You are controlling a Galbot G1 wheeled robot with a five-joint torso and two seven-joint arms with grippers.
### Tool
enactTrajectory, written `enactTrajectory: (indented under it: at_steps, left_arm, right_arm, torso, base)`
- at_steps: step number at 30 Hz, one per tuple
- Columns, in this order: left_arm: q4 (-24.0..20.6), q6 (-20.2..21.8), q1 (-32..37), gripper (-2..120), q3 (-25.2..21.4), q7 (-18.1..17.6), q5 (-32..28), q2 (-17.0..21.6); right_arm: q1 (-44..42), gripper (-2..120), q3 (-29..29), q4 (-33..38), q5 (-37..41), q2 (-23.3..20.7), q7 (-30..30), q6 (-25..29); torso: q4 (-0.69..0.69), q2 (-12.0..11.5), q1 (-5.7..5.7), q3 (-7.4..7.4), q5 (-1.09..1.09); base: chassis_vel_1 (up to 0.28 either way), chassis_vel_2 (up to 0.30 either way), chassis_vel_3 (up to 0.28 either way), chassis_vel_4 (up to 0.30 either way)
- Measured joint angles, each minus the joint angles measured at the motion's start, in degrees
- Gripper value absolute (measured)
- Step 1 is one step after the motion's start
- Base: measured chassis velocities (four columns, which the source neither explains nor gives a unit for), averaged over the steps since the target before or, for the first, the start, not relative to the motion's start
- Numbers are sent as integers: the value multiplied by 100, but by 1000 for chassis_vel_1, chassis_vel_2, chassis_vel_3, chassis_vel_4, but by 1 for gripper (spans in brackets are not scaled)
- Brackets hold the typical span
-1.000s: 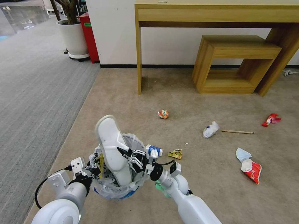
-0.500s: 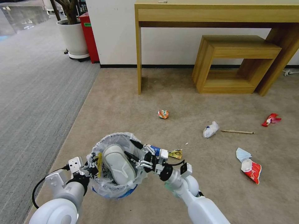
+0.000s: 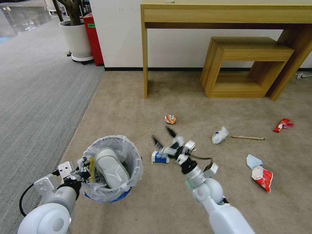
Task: Pick up the trash bin and place the garbage on the floor into it.
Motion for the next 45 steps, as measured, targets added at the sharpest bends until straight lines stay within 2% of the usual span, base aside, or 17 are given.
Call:
enactTrajectory:
  at_steps: [1,3,9,12,16,18,22,28,45]
  left_arm:
    - [0,0,1,0,-39,0,-15,2]
    - [-5,0,11,0,-112,0,-55,2]
    - [19,0,-4,0,-245,9,-116,-13]
    - [79,-25,-18,0,-340,53,-31,-29]
    - [115,-102,-18,0,-435,99,99,-46]
    - [174,-212,-17,0,-531,195,365,-53]
    - [229,-387,11,0,-693,334,778,-13]
    - [286,-453,-6,0,-921,393,827,33]
    - [368,-382,-38,0,-995,416,461,105]
  right_arm:
    - [-83,100,161,90,-54,-28,276,-107]
    - [-219,100,468,182,-209,-88,412,-208]
    - [-515,100,1092,289,-422,-134,165,-208]
    - [-735,100,1427,236,-464,-129,283,78]
    - [-848,100,1622,158,-489,-117,343,196]
    - [-905,100,1745,80,-495,-114,366,326]
    - [-955,100,1796,-7,-492,-101,369,455]
    - [-944,100,1728,-101,-518,-2,345,515]
    - [-917,100,1673,-144,-648,93,163,498]
  torso:
    - [-1,0,0,0,0]
    - [-1,0,0,0,1]
    - [0,0,0,0,1]
    - [0,0,0,0,0]
    - [-1,0,0,0,1]
    - [-1,0,0,-1,0]
    - [1,0,0,-1,0]
    - [0,0,0,-1,0]
    - [0,0,0,0,-1]
  base:
    - [0,0,0,0]
    - [0,0,0,0]
    - [0,0,0,0]
    - [0,0,0,0]
    - [0,0,0,0]
    - [0,0,0,0]
    - [0,0,0,0]
    - [0,0,0,0]
    - [0,0,0,0]
